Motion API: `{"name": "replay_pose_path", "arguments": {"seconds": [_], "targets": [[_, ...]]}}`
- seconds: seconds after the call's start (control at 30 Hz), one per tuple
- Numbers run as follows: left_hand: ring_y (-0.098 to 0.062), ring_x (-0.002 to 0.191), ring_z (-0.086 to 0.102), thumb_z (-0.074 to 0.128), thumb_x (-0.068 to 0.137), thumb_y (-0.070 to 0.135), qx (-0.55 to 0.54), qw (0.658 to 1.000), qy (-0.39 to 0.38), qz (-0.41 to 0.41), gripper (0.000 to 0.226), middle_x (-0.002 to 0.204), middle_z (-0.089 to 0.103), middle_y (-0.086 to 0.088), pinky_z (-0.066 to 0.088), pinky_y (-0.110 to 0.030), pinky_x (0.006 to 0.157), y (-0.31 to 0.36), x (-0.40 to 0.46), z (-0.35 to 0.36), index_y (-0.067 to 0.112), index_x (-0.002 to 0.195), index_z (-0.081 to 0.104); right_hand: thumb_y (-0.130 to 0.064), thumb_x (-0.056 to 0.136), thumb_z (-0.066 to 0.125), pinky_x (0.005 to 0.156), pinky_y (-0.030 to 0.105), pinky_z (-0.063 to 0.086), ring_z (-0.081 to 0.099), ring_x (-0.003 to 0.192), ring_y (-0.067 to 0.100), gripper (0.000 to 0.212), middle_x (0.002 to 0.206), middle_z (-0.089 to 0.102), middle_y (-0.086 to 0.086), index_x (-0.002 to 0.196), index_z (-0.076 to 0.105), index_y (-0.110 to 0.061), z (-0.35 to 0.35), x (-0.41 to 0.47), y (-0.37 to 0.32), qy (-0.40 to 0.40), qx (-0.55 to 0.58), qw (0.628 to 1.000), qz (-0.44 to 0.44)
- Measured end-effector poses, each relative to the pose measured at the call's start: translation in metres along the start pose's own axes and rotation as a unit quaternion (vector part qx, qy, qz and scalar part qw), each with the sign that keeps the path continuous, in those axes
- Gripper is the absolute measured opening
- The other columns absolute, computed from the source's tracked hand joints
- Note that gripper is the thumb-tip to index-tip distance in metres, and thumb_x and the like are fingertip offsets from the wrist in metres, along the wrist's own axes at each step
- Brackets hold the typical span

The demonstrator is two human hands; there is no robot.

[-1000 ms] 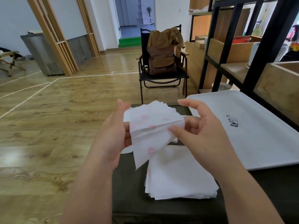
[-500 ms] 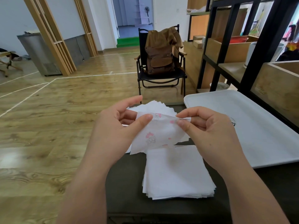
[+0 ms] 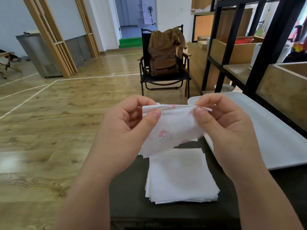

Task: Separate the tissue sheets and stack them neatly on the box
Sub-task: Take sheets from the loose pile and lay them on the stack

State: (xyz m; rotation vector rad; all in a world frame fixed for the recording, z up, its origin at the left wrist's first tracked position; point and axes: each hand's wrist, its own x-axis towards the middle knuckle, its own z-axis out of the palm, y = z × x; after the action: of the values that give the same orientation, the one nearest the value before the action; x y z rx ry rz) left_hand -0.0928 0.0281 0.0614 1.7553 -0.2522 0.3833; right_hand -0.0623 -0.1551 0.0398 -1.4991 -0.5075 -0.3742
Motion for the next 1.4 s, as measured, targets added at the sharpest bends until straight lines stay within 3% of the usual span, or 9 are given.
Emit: {"name": "replay_pose_path", "arguments": {"seconds": [0.13, 0.33, 0.47, 0.67, 0.8, 0.97, 1.07, 1.2, 1.4], "targets": [[-0.019, 0.057, 0.067, 0.065, 0.086, 0.036, -0.015, 0.998, 0.025, -0.051, 0.002, 0.07, 0.073, -0.004, 0.054, -0.036, 0.049, 0.003, -0.003, 0.014, 0.036, 0.085, 0.067, -0.05, 0.075, 0.063, 0.056, 0.028, 0.059, 0.071, 0.072, 0.015, 0.028, 0.078, 0.073, -0.002, 0.1, 0.059, -0.039, -0.007, -0.001, -0.009, -0.015, 0.033, 0.993, 0.109], [0.001, 0.046, 0.054, 0.06, 0.093, 0.037, 0.267, 0.925, -0.069, -0.262, 0.011, 0.071, 0.061, 0.01, 0.038, -0.013, 0.041, -0.029, -0.003, 0.019, 0.039, 0.1, 0.052, -0.023, 0.086, 0.069, 0.063, 0.021, 0.051, 0.07, 0.069, 0.008, 0.035, 0.081, 0.073, -0.003, 0.111, 0.053, -0.042, -0.019, -0.004, 0.016, -0.133, -0.174, 0.919, 0.328], [-0.01, 0.073, 0.069, 0.061, 0.092, 0.034, 0.331, 0.88, -0.158, -0.302, 0.02, 0.098, 0.065, 0.008, 0.054, -0.026, 0.067, -0.035, -0.002, 0.014, 0.041, 0.107, 0.05, -0.027, 0.084, 0.07, 0.065, 0.023, 0.055, 0.068, 0.075, 0.008, 0.028, 0.089, 0.067, -0.006, 0.102, 0.052, -0.039, -0.019, -0.007, 0.025, -0.184, -0.264, 0.874, 0.363], [0.005, 0.051, 0.058, 0.065, 0.088, 0.044, 0.339, 0.89, -0.085, -0.294, 0.019, 0.082, 0.068, 0.011, 0.039, -0.016, 0.046, -0.044, 0.0, 0.005, 0.043, 0.101, 0.051, -0.033, 0.079, 0.074, 0.064, 0.022, 0.049, 0.059, 0.08, 0.007, 0.043, 0.09, 0.057, -0.008, 0.112, 0.047, -0.036, -0.015, -0.008, 0.03, -0.219, -0.359, 0.832, 0.361], [0.0, 0.055, 0.057, 0.065, 0.084, 0.021, 0.329, 0.926, 0.075, -0.168, 0.021, 0.066, 0.063, 0.013, 0.039, -0.023, 0.052, -0.052, 0.007, -0.019, 0.04, 0.09, 0.057, -0.037, 0.08, 0.073, 0.053, 0.013, 0.036, 0.053, 0.077, 0.0, 0.044, 0.091, 0.051, -0.018, 0.113, 0.044, -0.041, -0.019, -0.007, 0.031, -0.155, -0.366, 0.856, 0.331], [0.004, 0.107, 0.049, 0.072, 0.079, 0.03, 0.373, 0.909, -0.111, -0.151, 0.048, 0.117, 0.05, 0.026, 0.042, -0.022, 0.081, -0.075, 0.004, -0.023, 0.052, 0.114, 0.047, -0.042, 0.08, 0.073, 0.054, 0.013, 0.03, 0.05, 0.074, -0.001, 0.037, 0.091, 0.05, -0.02, 0.107, 0.049, -0.043, -0.02, -0.003, 0.037, -0.058, -0.359, 0.891, 0.272], [-0.001, 0.121, 0.041, 0.069, 0.083, 0.024, 0.384, 0.914, -0.1, -0.089, 0.046, 0.128, 0.047, 0.023, 0.037, -0.021, 0.092, -0.09, 0.007, -0.011, 0.046, 0.12, 0.052, -0.044, 0.079, 0.073, 0.055, 0.013, 0.03, 0.049, 0.077, -0.002, 0.035, 0.092, 0.05, -0.022, 0.106, 0.049, -0.045, -0.018, -0.004, 0.04, -0.057, -0.349, 0.899, 0.257], [0.002, 0.098, 0.057, 0.062, 0.094, 0.027, 0.36, 0.931, 0.039, -0.056, 0.012, 0.1, 0.065, 0.022, 0.036, -0.004, 0.08, -0.095, 0.012, -0.005, 0.036, 0.088, 0.066, -0.044, 0.082, 0.07, 0.057, 0.014, 0.033, 0.052, 0.08, -0.002, 0.028, 0.091, 0.053, -0.021, 0.104, 0.052, -0.044, -0.016, -0.004, 0.039, -0.046, -0.337, 0.912, 0.231], [-0.01, 0.07, 0.062, 0.06, 0.097, 0.036, 0.04, 0.984, 0.172, -0.022, 0.017, 0.079, 0.072, -0.002, 0.048, -0.026, 0.062, -0.06, 0.017, -0.003, 0.033, 0.085, 0.071, -0.036, 0.085, 0.066, 0.069, 0.009, 0.039, 0.057, 0.096, -0.007, 0.024, 0.099, 0.062, -0.022, 0.107, 0.059, -0.042, -0.009, -0.002, 0.032, -0.033, -0.254, 0.953, 0.164]]}}
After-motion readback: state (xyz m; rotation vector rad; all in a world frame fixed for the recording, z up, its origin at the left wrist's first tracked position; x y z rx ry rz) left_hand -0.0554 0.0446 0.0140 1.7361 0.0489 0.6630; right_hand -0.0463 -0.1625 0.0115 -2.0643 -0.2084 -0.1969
